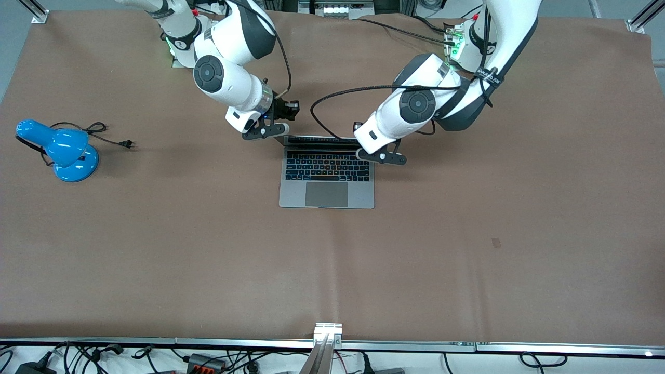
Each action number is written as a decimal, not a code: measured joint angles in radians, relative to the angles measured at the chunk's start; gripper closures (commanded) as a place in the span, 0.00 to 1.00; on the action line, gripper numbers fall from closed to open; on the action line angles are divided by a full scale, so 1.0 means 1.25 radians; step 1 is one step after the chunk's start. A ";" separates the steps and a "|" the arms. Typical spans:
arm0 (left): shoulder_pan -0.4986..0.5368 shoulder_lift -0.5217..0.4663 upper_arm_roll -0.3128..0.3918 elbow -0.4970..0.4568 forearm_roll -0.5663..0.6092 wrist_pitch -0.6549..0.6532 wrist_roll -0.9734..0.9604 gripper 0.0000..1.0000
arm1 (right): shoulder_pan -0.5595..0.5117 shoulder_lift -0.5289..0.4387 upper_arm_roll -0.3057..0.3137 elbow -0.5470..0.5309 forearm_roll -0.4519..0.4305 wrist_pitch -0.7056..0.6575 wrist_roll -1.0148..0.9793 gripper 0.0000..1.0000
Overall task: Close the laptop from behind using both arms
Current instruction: 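Push the laptop lid down with the right and left grippers, then press the lid flat onto the keyboard with both grippers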
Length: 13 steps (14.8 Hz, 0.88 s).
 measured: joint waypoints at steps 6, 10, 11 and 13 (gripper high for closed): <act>0.000 0.055 0.017 0.055 0.029 0.000 -0.001 1.00 | -0.006 0.077 -0.020 0.074 0.000 0.062 0.000 1.00; 0.000 0.088 0.023 0.085 0.045 0.000 -0.001 1.00 | -0.009 0.131 -0.020 0.079 0.000 0.148 0.000 1.00; 0.000 0.097 0.025 0.092 0.052 0.000 -0.001 1.00 | -0.009 0.148 -0.020 0.081 0.000 0.168 0.000 1.00; -0.001 0.118 0.027 0.109 0.058 0.000 -0.001 1.00 | -0.009 0.183 -0.020 0.093 0.000 0.193 0.000 1.00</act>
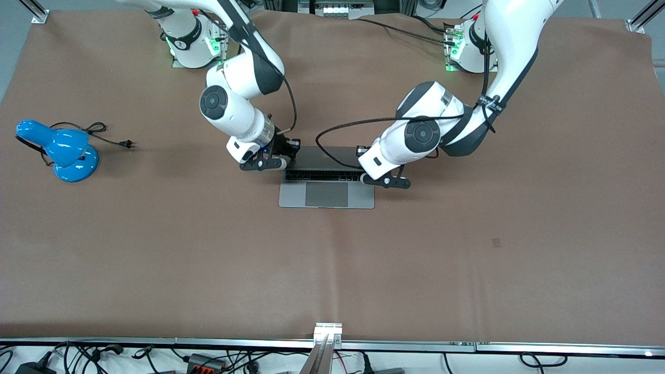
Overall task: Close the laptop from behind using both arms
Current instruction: 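Press the lid flat onto the keyboard with both grippers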
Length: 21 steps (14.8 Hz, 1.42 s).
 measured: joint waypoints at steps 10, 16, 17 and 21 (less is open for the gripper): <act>-0.007 0.121 0.013 0.037 0.108 0.094 -0.008 1.00 | -0.001 0.107 -0.017 0.080 -0.001 0.009 0.000 1.00; -0.055 0.160 0.061 0.049 0.136 0.145 -0.009 1.00 | 0.000 0.174 -0.022 0.100 -0.002 0.067 0.000 1.00; -0.063 0.169 0.067 0.049 0.139 0.157 -0.009 1.00 | 0.000 0.174 -0.022 0.102 -0.002 0.067 0.000 1.00; -0.096 0.180 0.097 0.056 0.140 0.178 -0.010 1.00 | 0.000 0.175 -0.022 0.102 -0.002 0.068 0.000 1.00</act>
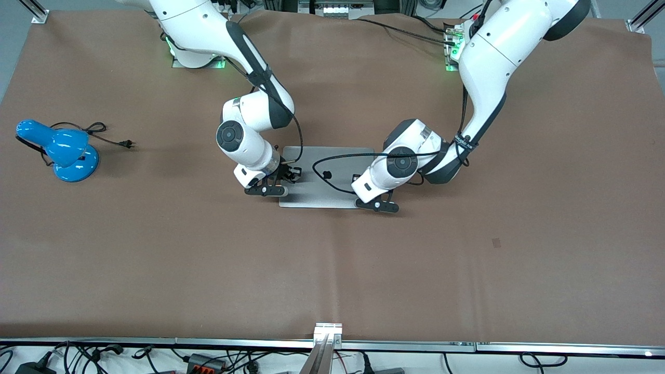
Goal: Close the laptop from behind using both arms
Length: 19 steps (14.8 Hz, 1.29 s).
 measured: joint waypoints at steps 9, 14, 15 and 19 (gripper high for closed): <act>-0.010 -0.051 0.023 0.058 0.000 -0.116 -0.007 1.00 | 0.000 -0.001 0.000 0.001 -0.001 0.001 0.000 1.00; 0.048 -0.221 0.013 0.068 0.000 -0.304 -0.005 1.00 | 0.003 -0.043 -0.049 0.021 -0.005 -0.044 -0.001 1.00; 0.064 -0.246 0.010 0.068 -0.002 -0.333 0.004 1.00 | 0.003 -0.066 -0.070 0.024 -0.014 -0.076 -0.002 1.00; 0.123 -0.305 -0.012 0.066 -0.010 -0.418 0.026 1.00 | 0.001 -0.181 -0.164 0.034 -0.149 -0.259 -0.003 1.00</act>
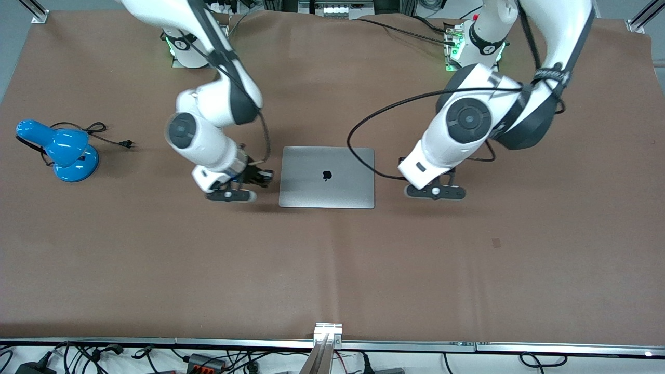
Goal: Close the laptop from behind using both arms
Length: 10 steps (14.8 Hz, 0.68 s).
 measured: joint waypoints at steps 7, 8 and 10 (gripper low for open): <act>0.036 -0.142 0.104 -0.004 -0.101 -0.147 0.177 0.77 | -0.021 -0.096 -0.155 0.211 -0.150 -0.422 -0.120 1.00; 0.037 -0.166 0.126 -0.005 -0.104 -0.177 0.194 0.67 | -0.036 -0.096 -0.161 0.247 -0.150 -0.456 -0.147 0.22; 0.038 -0.210 0.167 -0.006 -0.105 -0.226 0.229 0.00 | -0.057 -0.094 -0.163 0.287 -0.150 -0.480 -0.168 0.00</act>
